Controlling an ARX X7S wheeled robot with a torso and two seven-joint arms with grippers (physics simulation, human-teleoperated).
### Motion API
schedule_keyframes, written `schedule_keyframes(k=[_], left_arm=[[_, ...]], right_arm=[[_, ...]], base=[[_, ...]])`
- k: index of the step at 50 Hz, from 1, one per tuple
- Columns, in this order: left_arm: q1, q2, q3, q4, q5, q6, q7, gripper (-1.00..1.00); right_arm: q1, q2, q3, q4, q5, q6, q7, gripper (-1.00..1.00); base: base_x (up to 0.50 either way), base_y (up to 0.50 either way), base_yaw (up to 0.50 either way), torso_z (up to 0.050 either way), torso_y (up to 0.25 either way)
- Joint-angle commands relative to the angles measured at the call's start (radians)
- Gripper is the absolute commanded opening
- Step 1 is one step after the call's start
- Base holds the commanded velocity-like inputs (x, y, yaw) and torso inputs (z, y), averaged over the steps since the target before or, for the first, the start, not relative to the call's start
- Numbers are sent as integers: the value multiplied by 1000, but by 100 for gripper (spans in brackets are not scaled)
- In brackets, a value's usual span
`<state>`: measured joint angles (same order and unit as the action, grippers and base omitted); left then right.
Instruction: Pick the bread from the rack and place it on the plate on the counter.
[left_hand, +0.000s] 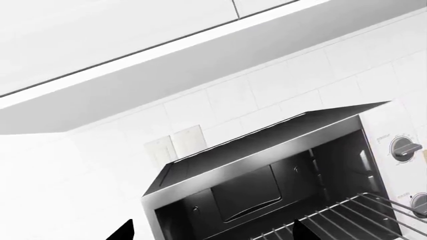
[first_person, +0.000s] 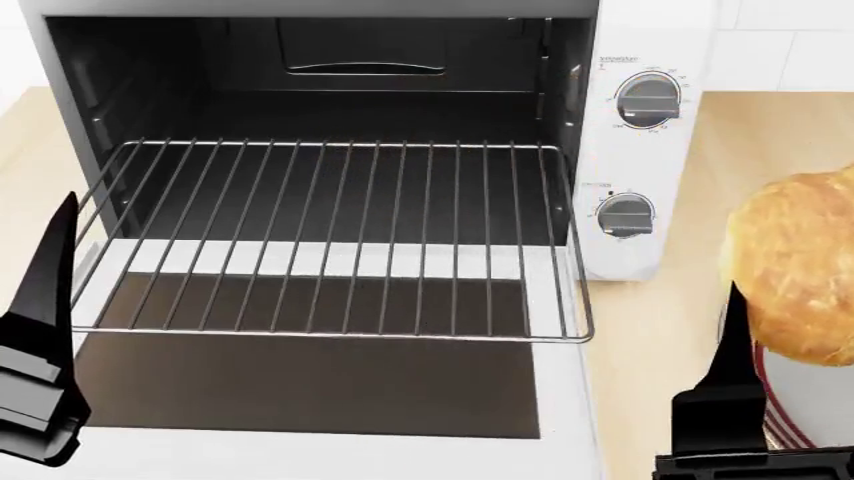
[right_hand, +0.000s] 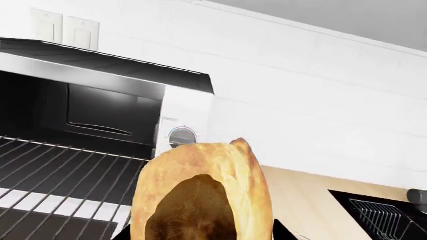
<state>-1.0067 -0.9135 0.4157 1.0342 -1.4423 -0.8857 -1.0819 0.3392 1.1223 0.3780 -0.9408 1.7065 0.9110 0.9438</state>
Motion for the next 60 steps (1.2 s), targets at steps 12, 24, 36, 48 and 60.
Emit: schedule_keyframes(k=[12, 24, 36, 48, 60], left_arm=[[2, -18, 21, 2, 14, 33, 5, 100], [-15, -17, 47, 3, 9, 37, -11, 100], [-29, -18, 62, -2, 6, 39, -15, 100], [-25, -30, 71, 3, 7, 55, -20, 100], [-68, -12, 93, -8, -15, 45, -37, 100]], right_arm=[[-314, -57, 389, 55, -51, 136, -117, -100], [-367, -122, 422, 119, -173, 175, -217, -100], [-322, -129, 305, 205, -279, 152, -277, -100], [-302, -136, 237, 263, -340, 129, -314, -100], [-269, -123, 185, 316, -373, 116, -334, -100]], base=[[0, 0, 0, 0, 0], [0, 0, 0, 0, 0], [0, 0, 0, 0, 0], [0, 0, 0, 0, 0], [0, 0, 0, 0, 0]])
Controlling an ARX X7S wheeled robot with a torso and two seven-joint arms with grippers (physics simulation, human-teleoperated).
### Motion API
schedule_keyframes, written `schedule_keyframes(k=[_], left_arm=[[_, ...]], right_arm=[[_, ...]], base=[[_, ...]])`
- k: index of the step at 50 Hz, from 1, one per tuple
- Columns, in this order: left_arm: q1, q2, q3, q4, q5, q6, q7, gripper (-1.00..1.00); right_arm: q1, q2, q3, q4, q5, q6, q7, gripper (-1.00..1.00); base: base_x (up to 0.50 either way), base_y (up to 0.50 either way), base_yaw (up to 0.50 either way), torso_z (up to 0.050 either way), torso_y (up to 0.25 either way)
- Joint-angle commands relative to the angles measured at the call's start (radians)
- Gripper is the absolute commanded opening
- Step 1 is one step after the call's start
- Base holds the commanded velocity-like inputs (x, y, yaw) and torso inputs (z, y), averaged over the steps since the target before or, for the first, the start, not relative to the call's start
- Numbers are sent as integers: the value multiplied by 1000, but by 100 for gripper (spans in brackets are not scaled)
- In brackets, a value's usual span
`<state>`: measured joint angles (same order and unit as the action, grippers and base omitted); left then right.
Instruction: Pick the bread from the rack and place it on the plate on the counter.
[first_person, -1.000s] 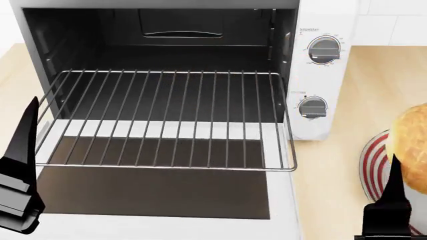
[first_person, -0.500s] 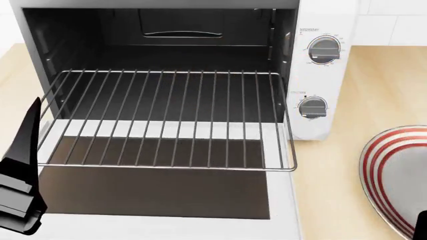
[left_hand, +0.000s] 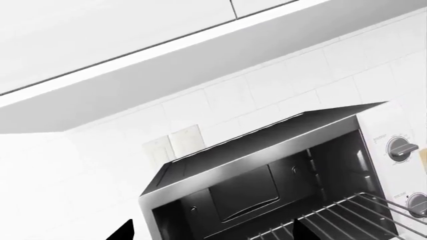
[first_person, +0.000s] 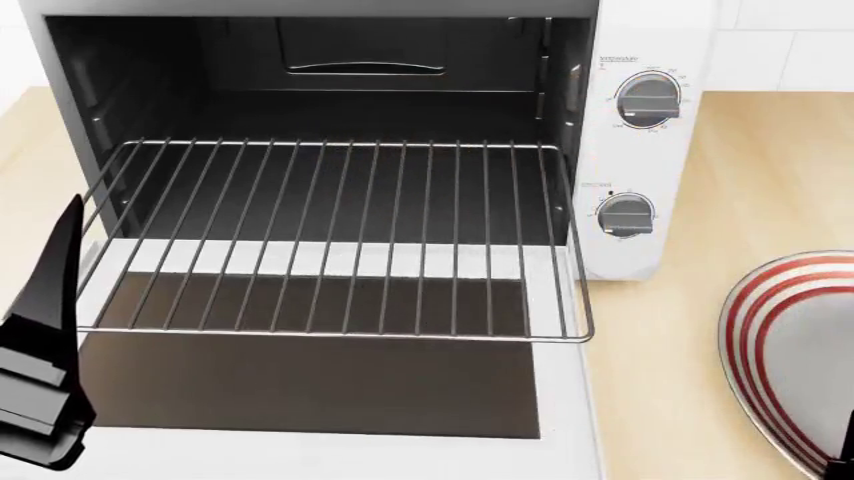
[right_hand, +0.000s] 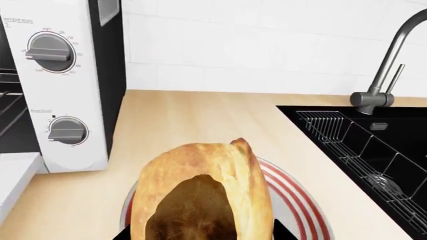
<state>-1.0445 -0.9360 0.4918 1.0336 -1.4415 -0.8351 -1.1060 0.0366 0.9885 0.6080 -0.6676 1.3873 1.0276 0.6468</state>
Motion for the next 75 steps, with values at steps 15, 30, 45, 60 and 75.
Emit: schedule_keyframes(k=[15, 30, 45, 60, 75], left_arm=[[-46, 19, 31, -13, -19, -13, -18, 100], [-59, 28, 46, -17, -23, -19, -27, 100], [-97, 41, 62, -19, -64, -35, -62, 100], [-119, 39, 66, -22, -85, -40, -71, 100], [-123, 40, 73, -20, -92, -42, -81, 100]], right_arm=[[169, 54, -196, 122, -64, -6, -39, -100], [262, 56, -286, 196, -41, 13, -12, -100], [352, 51, -385, 285, -93, 5, -55, -100], [369, 33, -425, 336, -135, -16, -88, -100], [339, 29, -410, 378, -162, -46, -112, -100]], base=[[0, 0, 0, 0, 0], [0, 0, 0, 0, 0], [0, 0, 0, 0, 0], [0, 0, 0, 0, 0], [0, 0, 0, 0, 0]])
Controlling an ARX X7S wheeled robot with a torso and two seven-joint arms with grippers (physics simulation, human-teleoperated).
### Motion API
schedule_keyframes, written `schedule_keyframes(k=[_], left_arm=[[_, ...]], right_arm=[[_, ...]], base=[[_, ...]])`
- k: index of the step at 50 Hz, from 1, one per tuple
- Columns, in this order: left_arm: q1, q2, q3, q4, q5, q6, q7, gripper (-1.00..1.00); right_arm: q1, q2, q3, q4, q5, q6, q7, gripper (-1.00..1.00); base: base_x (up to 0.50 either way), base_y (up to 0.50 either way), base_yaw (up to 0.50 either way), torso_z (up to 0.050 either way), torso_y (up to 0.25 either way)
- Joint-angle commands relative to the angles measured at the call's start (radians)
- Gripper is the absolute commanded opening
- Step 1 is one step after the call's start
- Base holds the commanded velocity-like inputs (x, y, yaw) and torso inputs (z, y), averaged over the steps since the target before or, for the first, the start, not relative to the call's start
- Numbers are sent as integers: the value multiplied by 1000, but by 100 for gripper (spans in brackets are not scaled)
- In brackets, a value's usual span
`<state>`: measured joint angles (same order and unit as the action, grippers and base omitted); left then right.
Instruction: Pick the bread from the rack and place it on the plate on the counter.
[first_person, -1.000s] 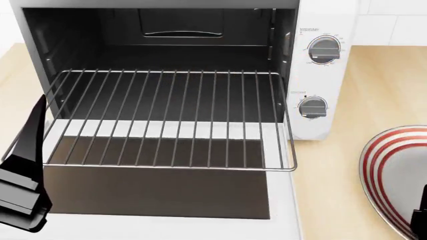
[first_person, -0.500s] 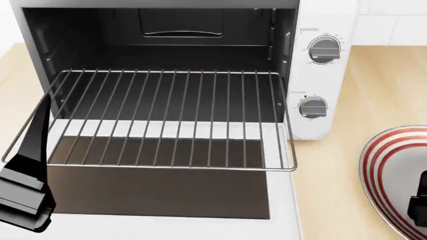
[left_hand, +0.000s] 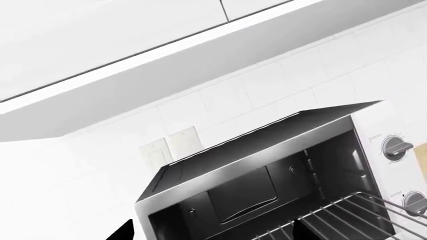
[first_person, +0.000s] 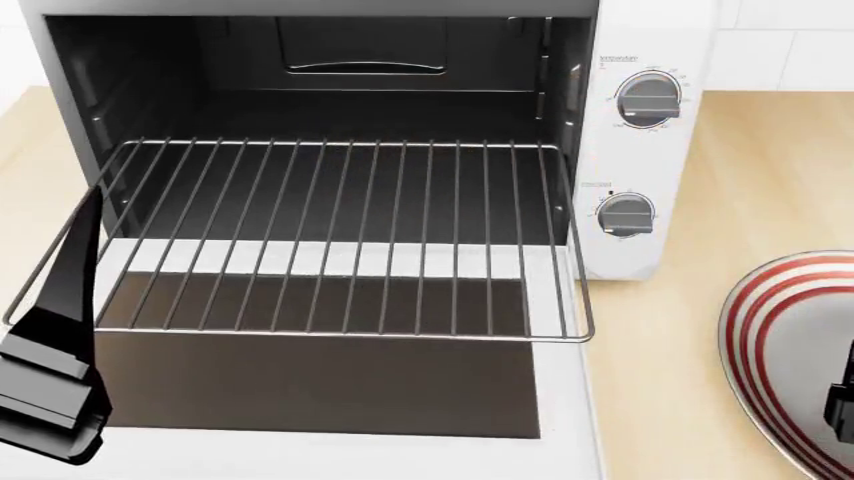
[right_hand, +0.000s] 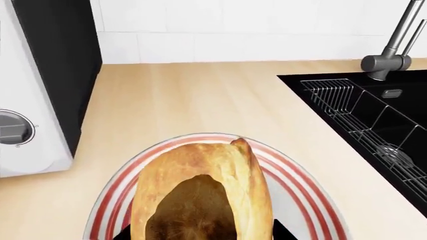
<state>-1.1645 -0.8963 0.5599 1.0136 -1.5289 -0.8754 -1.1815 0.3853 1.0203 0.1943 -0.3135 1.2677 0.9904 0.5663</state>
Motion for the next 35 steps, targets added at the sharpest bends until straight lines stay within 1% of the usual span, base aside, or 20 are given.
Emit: schedule_keyframes(k=[1, 13, 14, 19, 23, 35], left_arm=[[-3, 1, 5, 0, -4, -2, -6, 100], [-9, -4, 5, 8, -18, 2, -18, 100], [-13, -6, 5, 10, -25, 2, -22, 100], [-15, -18, 1, 14, -39, 6, -29, 100], [-54, -22, 0, 17, -82, 1, -55, 100], [-65, -14, 1, 11, -87, -4, -56, 100]], right_arm=[[-10, -3, 4, 26, -44, -10, -32, -100], [15, 2, -21, 27, -56, 1, -16, -100], [15, 2, -16, 23, -51, 0, -14, 100], [-30, 8, 19, -1, -52, -12, -9, 100], [-43, 15, 43, -17, -39, -9, 4, 100], [30, 42, 42, -106, 15, 18, 51, 100]], base=[[0, 0, 0, 0, 0], [0, 0, 0, 0, 0], [0, 0, 0, 0, 0], [0, 0, 0, 0, 0], [0, 0, 0, 0, 4], [0, 0, 0, 0, 0]])
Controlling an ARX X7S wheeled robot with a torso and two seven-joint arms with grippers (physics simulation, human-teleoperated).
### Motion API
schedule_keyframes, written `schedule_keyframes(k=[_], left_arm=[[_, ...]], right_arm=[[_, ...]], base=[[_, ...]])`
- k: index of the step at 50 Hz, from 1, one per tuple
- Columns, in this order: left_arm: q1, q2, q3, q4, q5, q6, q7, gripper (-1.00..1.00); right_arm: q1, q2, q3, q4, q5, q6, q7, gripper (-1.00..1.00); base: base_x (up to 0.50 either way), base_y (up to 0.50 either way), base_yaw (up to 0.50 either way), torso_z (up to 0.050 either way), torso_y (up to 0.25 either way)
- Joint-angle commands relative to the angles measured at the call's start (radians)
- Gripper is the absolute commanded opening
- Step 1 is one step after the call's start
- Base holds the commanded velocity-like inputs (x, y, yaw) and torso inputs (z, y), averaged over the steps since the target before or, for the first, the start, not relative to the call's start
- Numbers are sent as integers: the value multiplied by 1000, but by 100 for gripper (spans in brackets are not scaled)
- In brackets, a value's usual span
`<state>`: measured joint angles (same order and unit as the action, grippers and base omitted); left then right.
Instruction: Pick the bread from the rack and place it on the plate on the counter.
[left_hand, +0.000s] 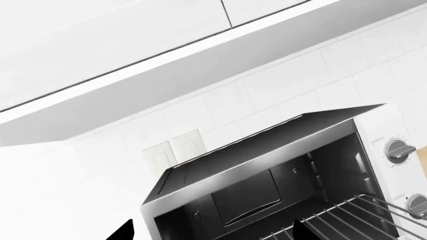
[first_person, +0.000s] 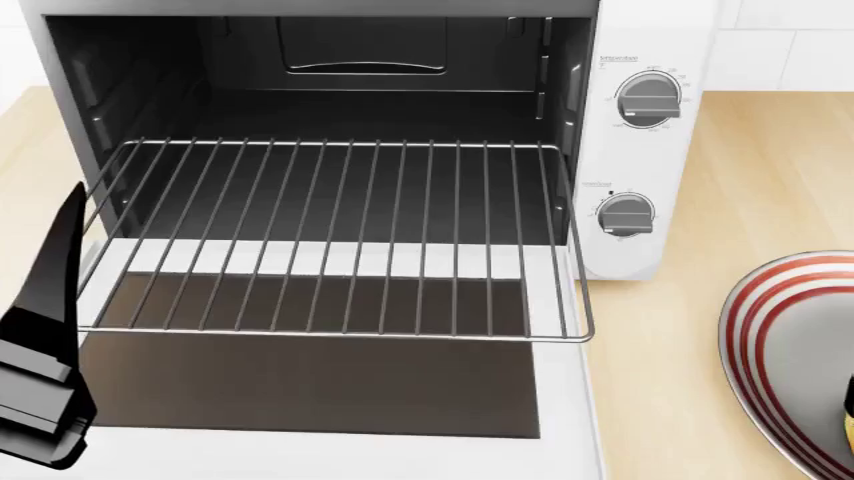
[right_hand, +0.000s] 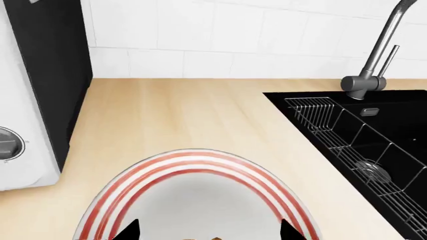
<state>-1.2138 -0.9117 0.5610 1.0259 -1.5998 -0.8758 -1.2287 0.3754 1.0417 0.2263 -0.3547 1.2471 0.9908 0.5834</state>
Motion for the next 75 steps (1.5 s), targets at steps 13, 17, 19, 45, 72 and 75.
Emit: schedule_keyframes(k=[13, 17, 19, 45, 72, 75], left_arm=[[19, -13, -13, 10, 7, 12, 4, 100], [28, -17, -17, 13, 12, 16, 9, 100], [32, -19, -19, 14, 15, 17, 11, 100], [35, -21, -26, 18, 12, 24, 9, 100], [60, -20, -56, 21, 17, 13, 20, 100], [67, -16, -68, 21, 15, 6, 21, 100]], right_arm=[[134, 72, 42, -210, 191, 61, 142, 100], [150, 88, 47, -247, 233, 71, 174, 100], [126, 88, 82, -266, 248, 68, 181, 100], [69, 119, 221, -444, 363, 67, 238, 100], [453, 298, -142, -547, 586, -69, 406, 100], [490, 297, -172, -552, 601, -68, 417, 100]], base=[[0, 0, 0, 0, 0], [0, 0, 0, 0, 0], [0, 0, 0, 0, 0], [0, 0, 0, 0, 0], [0, 0, 0, 0, 0], [0, 0, 0, 0, 0]])
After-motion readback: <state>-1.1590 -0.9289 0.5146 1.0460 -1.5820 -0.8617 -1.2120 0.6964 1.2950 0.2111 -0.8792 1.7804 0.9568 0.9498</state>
